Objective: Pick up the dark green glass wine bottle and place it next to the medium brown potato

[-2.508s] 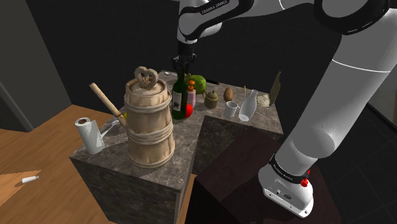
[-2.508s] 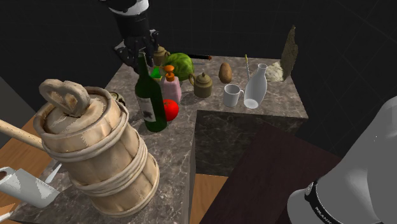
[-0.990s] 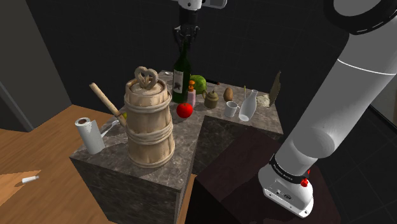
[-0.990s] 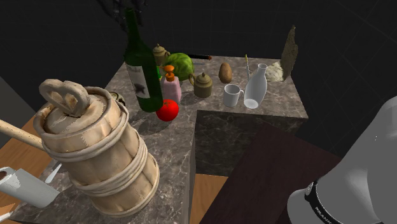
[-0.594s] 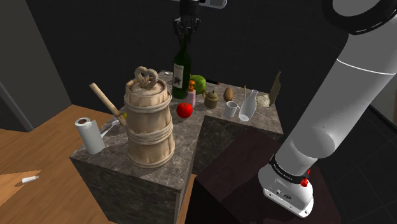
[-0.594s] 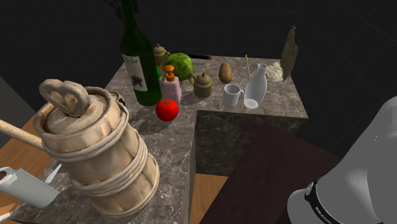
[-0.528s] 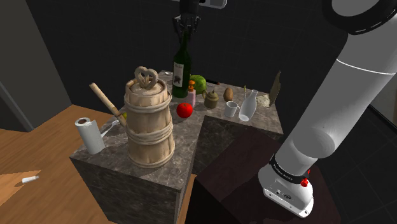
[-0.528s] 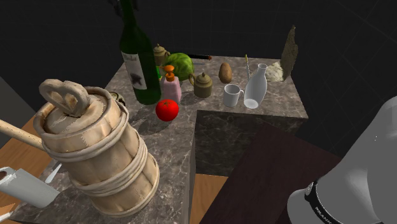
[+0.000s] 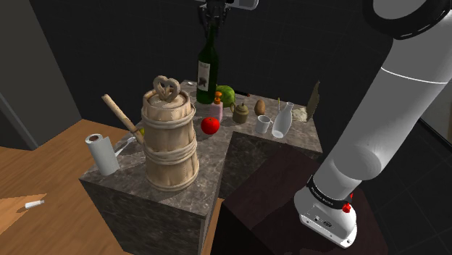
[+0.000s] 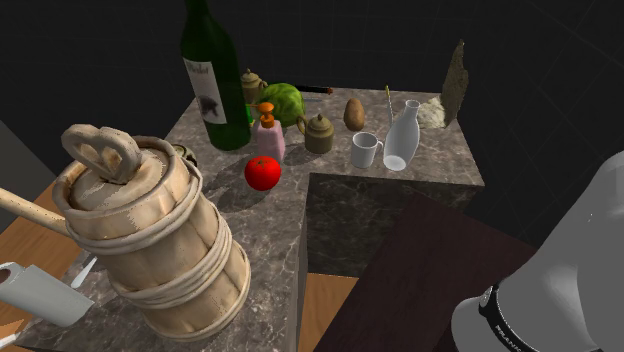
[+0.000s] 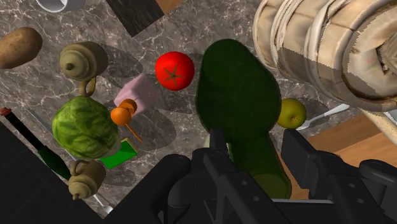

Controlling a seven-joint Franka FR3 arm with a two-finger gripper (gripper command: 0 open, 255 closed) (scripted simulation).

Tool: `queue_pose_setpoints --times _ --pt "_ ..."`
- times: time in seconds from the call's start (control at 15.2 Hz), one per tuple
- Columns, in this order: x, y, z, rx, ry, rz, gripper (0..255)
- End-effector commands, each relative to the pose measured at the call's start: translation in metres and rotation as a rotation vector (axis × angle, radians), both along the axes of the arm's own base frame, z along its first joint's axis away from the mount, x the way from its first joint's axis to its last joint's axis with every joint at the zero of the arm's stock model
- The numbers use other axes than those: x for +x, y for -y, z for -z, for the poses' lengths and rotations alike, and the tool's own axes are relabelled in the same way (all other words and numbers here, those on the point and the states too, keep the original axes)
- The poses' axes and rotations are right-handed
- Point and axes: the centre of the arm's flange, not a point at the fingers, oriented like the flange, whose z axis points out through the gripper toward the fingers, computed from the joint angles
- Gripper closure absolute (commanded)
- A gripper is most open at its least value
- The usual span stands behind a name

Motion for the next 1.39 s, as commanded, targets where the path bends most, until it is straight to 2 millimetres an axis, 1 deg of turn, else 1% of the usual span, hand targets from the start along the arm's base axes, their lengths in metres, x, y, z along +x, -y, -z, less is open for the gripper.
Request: queue_pose_setpoints --times 0.0,0.73,1.32 --pt "0.001 0.000 -0.011 0.000 0.000 0.000 255" --pt "0.001 0.000 -0.069 0.000 0.000 0.000 255" --pt "-0.018 0.109 -0.026 0.000 0.000 0.000 255"
